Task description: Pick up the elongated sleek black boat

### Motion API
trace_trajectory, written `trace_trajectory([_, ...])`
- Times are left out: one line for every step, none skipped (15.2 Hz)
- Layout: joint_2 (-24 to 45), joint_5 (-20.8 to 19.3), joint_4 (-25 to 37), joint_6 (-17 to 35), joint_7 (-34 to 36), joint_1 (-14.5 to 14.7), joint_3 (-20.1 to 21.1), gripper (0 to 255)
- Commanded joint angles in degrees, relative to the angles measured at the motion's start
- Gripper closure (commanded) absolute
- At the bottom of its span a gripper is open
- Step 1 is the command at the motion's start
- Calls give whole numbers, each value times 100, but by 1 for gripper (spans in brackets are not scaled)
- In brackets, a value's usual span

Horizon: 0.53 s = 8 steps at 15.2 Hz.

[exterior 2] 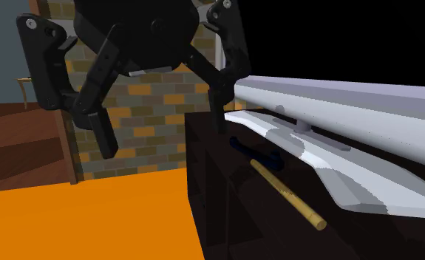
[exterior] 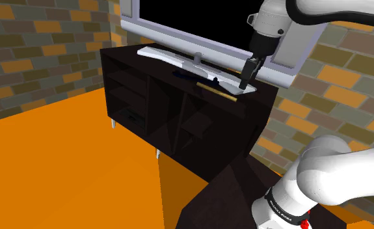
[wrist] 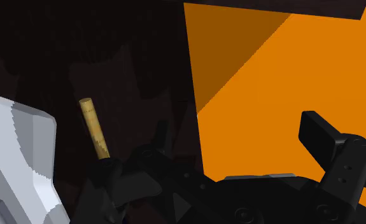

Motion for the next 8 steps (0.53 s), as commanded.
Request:
trace_trajectory([0,0,0,0,0,0,0,0])
trace_trajectory([220,-39,87,111,-60,-24,-61,0])
trace_trajectory([442,-74,182,216,-119,-45,-121,0])
trace_trajectory([666,-106,285,315,-179,-65,-180,0])
trace_trajectory([892,-133,395,409,-238,-85,-235,0])
trace_trajectory([1119,-157,512,496,-298,-104,-289,0])
trace_trajectory([1348,-177,637,578,-357,-121,-342,0])
trace_trajectory([1577,-194,770,653,-417,-137,-393,0])
